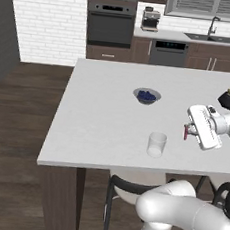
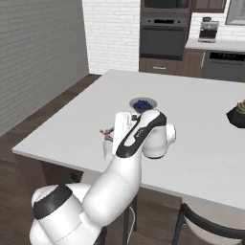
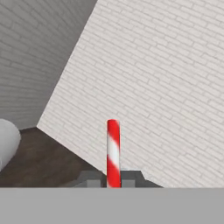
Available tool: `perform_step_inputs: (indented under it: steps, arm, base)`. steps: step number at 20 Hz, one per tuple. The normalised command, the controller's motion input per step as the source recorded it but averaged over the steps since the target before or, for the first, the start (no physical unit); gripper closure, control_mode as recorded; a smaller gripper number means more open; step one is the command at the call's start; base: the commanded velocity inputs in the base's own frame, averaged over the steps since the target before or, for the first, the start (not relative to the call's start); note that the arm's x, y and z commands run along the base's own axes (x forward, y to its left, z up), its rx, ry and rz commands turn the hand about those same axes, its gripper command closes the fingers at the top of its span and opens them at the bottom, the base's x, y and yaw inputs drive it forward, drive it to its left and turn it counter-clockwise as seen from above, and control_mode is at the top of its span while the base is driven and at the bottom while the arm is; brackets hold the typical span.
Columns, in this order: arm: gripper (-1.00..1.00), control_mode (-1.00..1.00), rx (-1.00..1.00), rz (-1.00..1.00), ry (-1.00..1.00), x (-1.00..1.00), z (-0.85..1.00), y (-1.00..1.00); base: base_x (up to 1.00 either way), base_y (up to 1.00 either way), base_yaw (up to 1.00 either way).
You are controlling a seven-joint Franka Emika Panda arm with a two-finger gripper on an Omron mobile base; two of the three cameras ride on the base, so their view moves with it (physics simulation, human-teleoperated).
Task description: Take a straw from the drawer in front and place it inside the glass cup on the dining counter.
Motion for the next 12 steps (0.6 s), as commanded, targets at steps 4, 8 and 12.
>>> perform_step_inputs:
  steps: [4, 8, 12]
  arm:
    - [1.00, -1.00, 0.04, 0.00, 0.10, 0.05, 0.02, 0.22]
    - [1.00, -1.00, 0.04, 0.00, 0.08, 0.08, 0.00, 0.06]
    - [1.00, -1.00, 0.08, 0.01, 0.03, 0.17, 0.08, 0.00]
  base:
    - [0.00, 0.00, 0.00]
    - [0.00, 0.00, 0.00]
    - [0.00, 0.00, 0.00]
